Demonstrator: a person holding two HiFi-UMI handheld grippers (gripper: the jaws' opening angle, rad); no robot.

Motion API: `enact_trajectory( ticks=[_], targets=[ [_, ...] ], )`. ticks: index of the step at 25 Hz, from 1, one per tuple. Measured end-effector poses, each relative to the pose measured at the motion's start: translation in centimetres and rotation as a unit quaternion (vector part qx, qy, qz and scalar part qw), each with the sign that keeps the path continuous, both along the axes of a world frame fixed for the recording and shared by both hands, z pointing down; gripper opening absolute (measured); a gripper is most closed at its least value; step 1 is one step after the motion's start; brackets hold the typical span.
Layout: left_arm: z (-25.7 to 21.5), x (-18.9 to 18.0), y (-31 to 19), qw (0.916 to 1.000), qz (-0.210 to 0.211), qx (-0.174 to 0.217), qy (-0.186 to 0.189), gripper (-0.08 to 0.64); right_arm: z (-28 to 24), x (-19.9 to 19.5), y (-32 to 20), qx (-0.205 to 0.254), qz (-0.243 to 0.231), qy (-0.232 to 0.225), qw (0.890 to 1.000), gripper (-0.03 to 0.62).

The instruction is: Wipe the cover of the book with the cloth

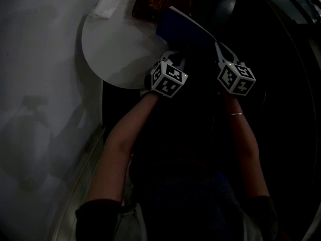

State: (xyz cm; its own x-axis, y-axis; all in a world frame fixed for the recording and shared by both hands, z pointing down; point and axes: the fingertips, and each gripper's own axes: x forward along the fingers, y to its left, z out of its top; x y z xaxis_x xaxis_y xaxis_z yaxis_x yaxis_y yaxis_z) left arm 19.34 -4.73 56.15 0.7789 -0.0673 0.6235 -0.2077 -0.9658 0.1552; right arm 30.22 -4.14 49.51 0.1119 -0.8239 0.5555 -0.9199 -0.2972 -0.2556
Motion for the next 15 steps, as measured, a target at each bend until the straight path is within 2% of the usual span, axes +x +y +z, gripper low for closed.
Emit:
enact_trajectory(
  ticks=[15],
  targets=[
    [0.9, -2.7, -10.0, 0.9944, -0.104, 0.010, -0.016, 0.025, 0.3, 0.0, -0.4, -0.009, -0.004, 0.005, 1.000, 0.031]
  ],
)
